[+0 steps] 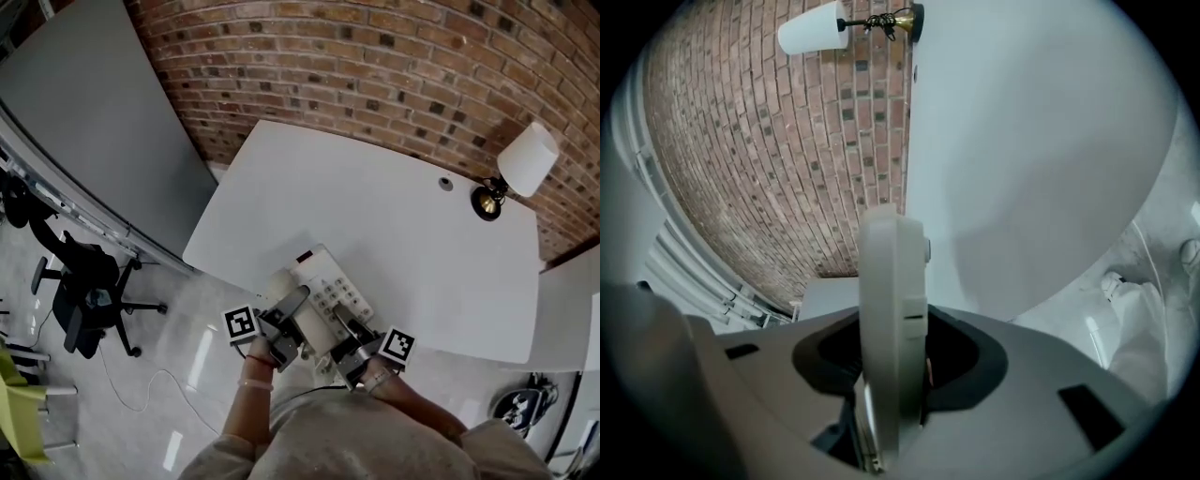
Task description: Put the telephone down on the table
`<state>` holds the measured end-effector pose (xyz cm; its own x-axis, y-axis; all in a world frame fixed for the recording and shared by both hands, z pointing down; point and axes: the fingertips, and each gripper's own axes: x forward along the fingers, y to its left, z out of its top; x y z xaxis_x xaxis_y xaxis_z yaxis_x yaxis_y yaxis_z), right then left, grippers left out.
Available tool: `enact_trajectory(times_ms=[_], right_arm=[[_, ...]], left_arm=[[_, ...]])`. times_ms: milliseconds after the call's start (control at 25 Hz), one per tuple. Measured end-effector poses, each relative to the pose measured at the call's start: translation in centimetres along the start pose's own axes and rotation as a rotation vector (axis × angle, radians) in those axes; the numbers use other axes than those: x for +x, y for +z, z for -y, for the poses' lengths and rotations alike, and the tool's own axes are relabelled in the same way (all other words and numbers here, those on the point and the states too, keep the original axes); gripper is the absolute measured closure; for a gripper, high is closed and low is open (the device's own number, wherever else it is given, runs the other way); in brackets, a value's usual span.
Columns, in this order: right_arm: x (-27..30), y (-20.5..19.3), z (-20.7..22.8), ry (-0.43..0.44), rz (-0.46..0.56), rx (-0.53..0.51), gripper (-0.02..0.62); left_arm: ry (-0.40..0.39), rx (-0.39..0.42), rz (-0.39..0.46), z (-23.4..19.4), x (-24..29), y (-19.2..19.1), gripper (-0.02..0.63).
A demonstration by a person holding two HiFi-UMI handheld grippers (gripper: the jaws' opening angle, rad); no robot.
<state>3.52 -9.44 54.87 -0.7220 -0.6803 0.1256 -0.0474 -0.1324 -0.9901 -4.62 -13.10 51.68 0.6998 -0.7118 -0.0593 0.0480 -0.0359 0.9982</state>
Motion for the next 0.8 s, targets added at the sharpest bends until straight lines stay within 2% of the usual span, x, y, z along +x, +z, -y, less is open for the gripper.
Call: enact_trajectory(times_ms=[800], right_arm=[[11.8, 3.1, 0.9, -0.056, 0.085, 0.045, 0.433]], left_arm=[[0.051, -0.071, -0.097, -3.2, 3.4, 12.0, 0.161]])
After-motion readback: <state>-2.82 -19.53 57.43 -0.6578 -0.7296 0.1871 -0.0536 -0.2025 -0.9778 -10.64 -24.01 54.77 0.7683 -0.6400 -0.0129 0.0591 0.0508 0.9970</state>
